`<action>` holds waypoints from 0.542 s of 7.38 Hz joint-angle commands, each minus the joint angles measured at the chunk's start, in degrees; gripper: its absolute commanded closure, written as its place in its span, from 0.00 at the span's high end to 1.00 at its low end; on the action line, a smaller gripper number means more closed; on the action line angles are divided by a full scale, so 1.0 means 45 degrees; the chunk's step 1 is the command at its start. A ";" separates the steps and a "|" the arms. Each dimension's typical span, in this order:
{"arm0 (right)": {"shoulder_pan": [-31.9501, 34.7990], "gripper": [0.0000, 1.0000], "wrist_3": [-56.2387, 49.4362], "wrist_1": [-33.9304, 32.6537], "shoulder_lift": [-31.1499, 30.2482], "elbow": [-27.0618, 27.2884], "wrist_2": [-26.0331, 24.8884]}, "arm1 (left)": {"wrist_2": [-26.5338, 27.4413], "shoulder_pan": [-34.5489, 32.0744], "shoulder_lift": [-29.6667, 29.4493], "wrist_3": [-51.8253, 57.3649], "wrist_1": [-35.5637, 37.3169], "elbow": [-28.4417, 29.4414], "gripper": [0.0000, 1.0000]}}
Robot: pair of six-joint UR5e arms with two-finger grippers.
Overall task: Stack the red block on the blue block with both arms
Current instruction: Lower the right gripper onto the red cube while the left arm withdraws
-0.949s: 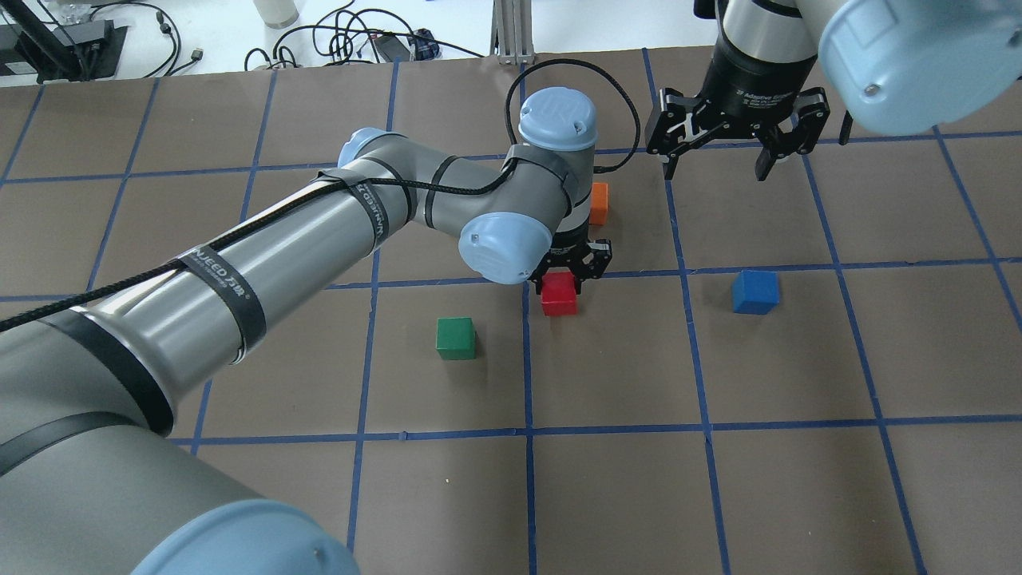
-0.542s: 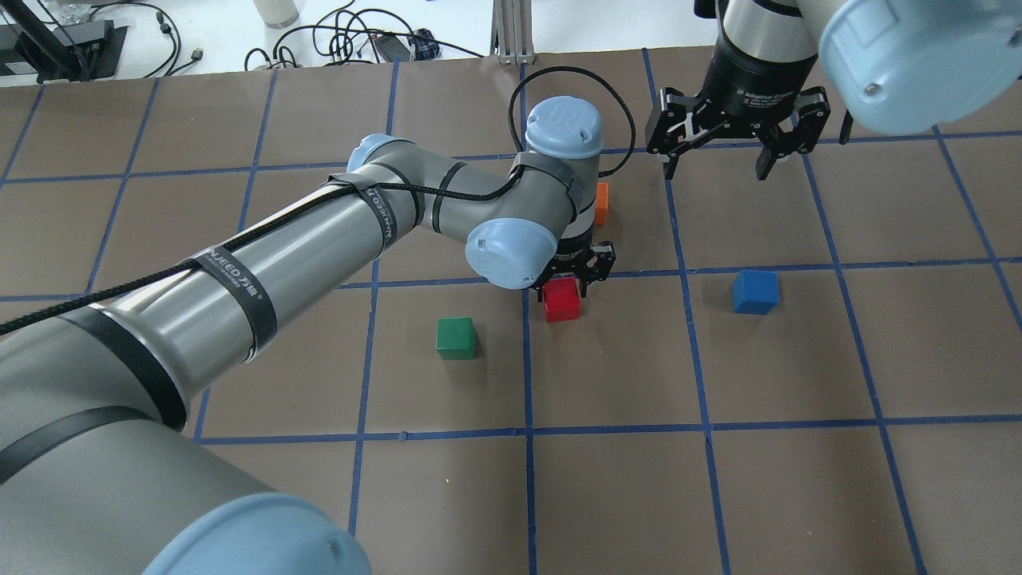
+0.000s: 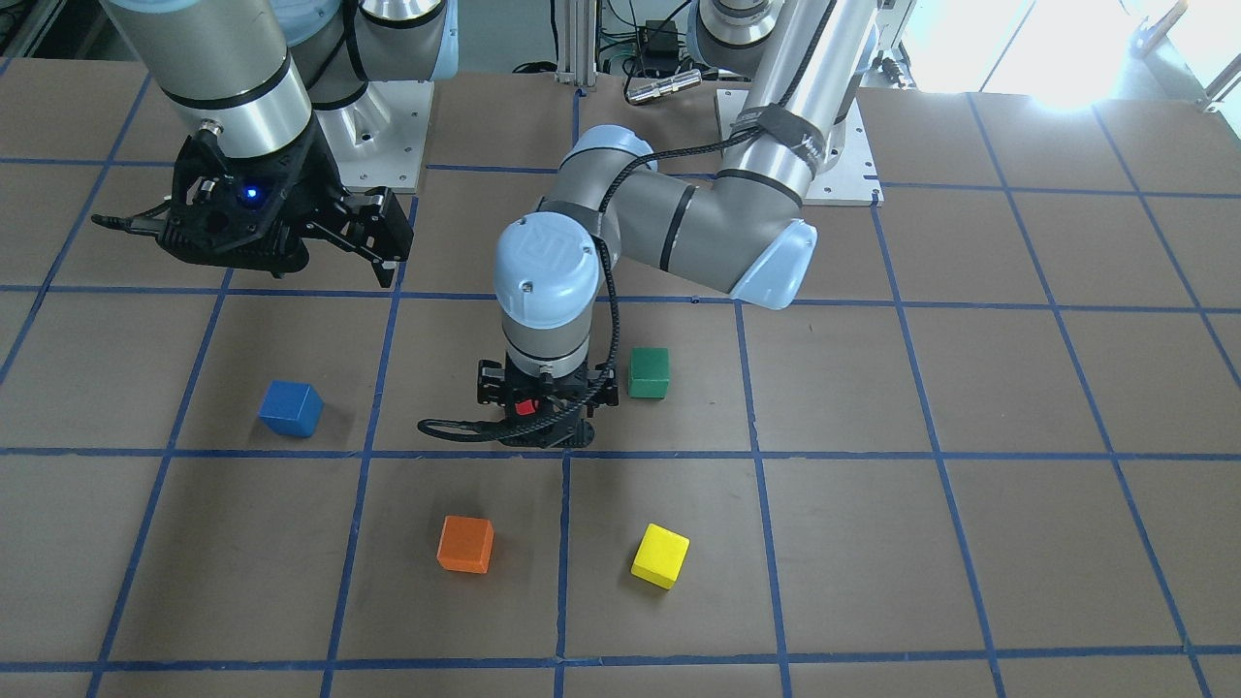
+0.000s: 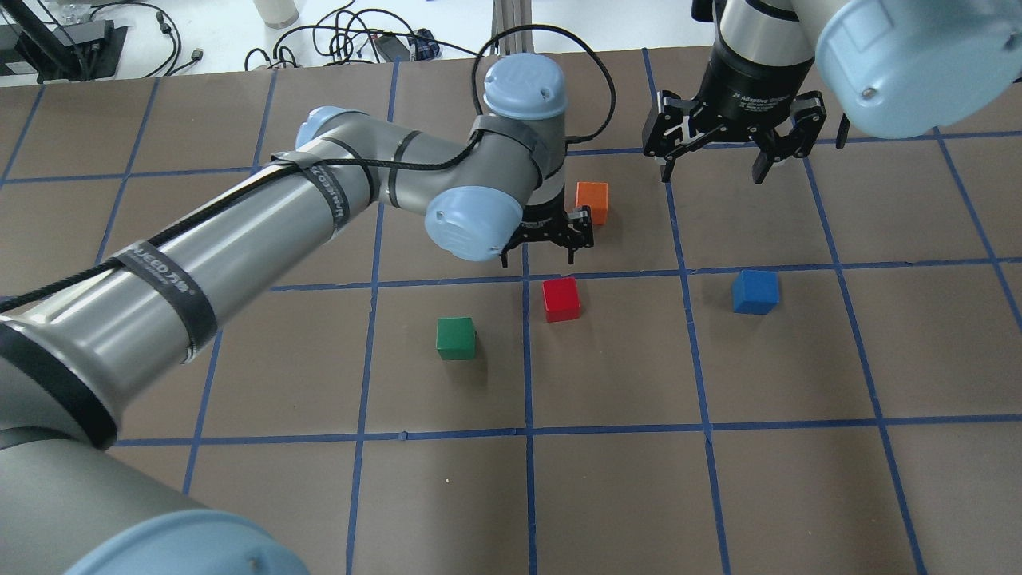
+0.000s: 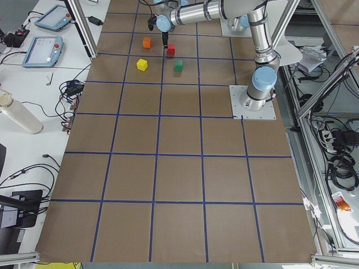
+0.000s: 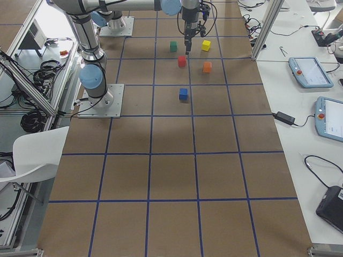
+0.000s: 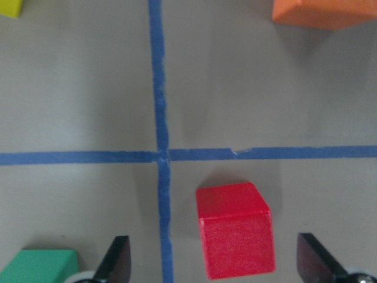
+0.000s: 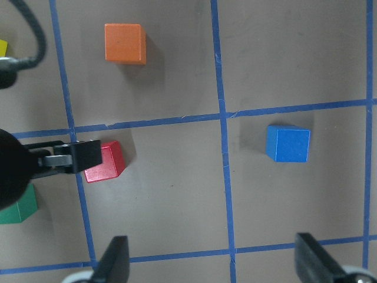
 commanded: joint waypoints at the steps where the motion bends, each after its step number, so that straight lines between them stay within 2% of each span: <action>1: 0.0680 1.00 0.0175 -0.0290 0.0095 0.0795 0.0362 | 0.0336 0.1711 0.1314 0.1664 -0.1491 -0.0060 1.00; 3: 0.1678 1.00 0.1342 -0.2780 0.0503 0.2257 0.0345 | 0.0418 0.3389 0.2641 0.3151 -0.2686 -0.0061 1.00; 4: 0.2204 1.00 0.1754 -0.4340 0.0795 0.3096 0.0306 | 0.0456 0.3669 0.3344 0.3660 -0.3213 -0.0215 1.00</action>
